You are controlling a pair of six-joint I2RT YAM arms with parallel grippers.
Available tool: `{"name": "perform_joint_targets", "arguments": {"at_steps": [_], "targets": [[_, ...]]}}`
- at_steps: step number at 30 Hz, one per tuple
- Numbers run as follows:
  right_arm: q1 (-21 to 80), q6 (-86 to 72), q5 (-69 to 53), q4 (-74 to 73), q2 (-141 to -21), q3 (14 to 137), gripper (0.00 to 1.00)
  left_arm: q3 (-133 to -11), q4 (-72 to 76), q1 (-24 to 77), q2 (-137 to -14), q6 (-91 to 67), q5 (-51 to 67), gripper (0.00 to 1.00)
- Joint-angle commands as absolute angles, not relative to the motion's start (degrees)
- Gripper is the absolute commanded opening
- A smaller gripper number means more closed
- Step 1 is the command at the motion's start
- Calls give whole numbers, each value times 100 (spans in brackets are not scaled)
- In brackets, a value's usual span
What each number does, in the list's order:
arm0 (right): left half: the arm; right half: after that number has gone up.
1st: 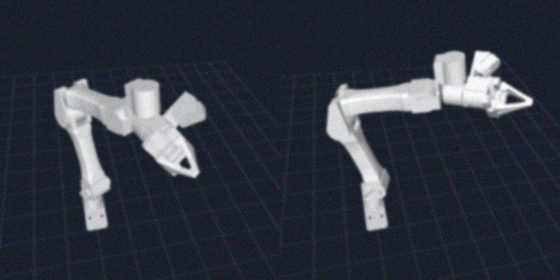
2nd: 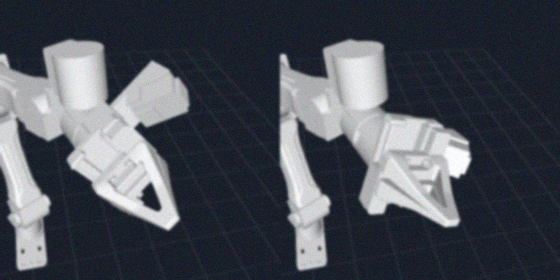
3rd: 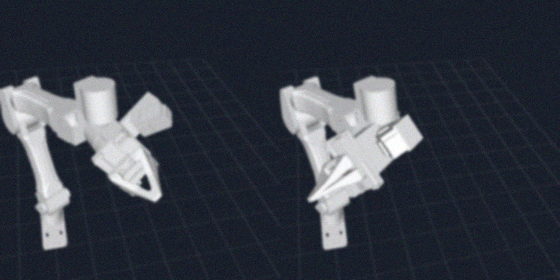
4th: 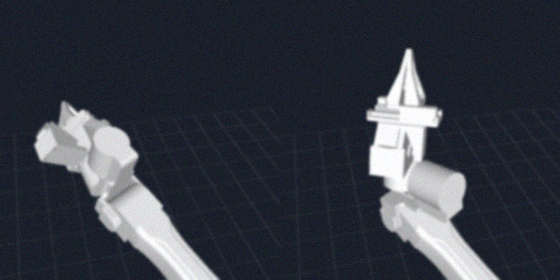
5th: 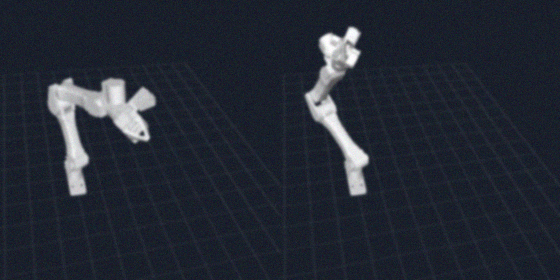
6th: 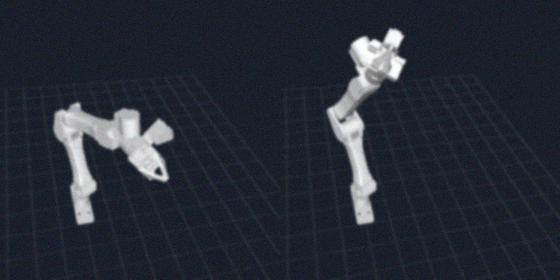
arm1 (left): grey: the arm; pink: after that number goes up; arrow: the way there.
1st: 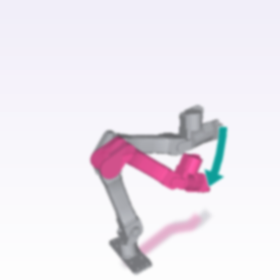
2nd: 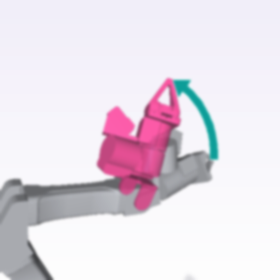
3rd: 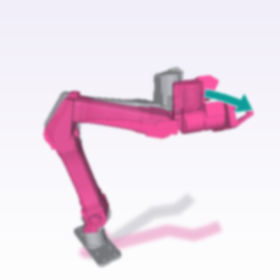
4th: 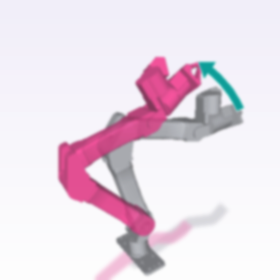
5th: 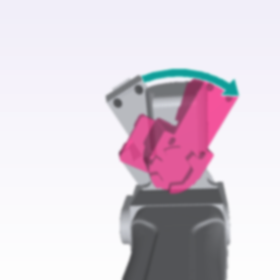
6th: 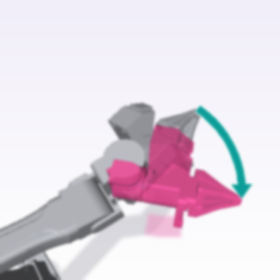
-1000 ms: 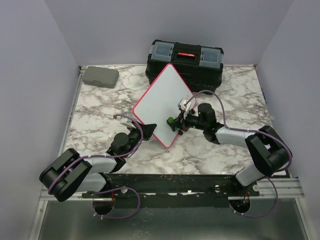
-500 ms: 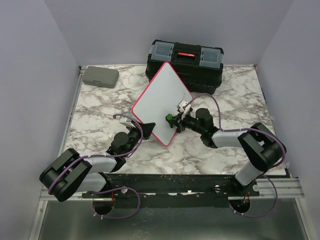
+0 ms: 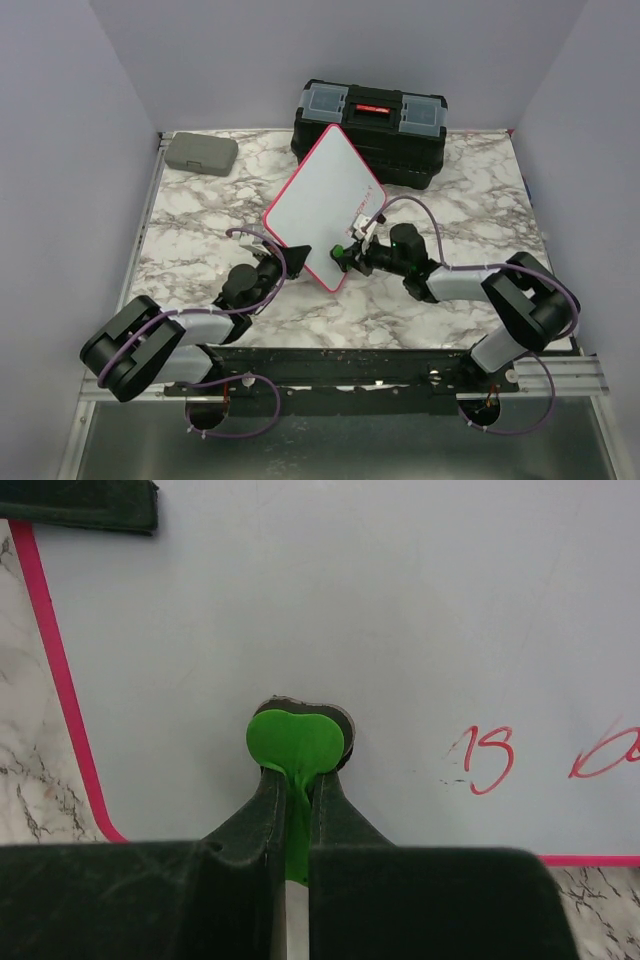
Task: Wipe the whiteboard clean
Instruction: Erase the whiteboard at the whiteboard stand.
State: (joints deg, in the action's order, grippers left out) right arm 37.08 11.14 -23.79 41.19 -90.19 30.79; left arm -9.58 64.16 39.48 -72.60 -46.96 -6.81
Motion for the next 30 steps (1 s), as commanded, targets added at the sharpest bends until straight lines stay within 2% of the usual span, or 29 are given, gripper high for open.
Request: {"name": "perform_joint_targets", "arguments": {"at_steps": [1, 8, 16, 23, 30], "targets": [[3837, 852, -2515, 4092, -9091, 3383, 1, -1149, 7155, 4037, -7312, -4968, -237, 0], [3618, 609, -1803, 4314, -9593, 3933, 1, -1127, 7097, 4043, -7286, -4975, -237, 0], [3169, 848, -1578, 4351, -9603, 3811, 1, -1125, 7092, 4047, -7243, -4948, -238, 0], [3116, 1179, -2309, 3919, -9531, 3476, 1, -1096, 7054, 4041, -7202, -4917, -257, 0], [3625, 966, -2610, 4127, -9506, 3483, 1, -1116, 7194, 4043, -7345, -4957, -264, 0]]}}
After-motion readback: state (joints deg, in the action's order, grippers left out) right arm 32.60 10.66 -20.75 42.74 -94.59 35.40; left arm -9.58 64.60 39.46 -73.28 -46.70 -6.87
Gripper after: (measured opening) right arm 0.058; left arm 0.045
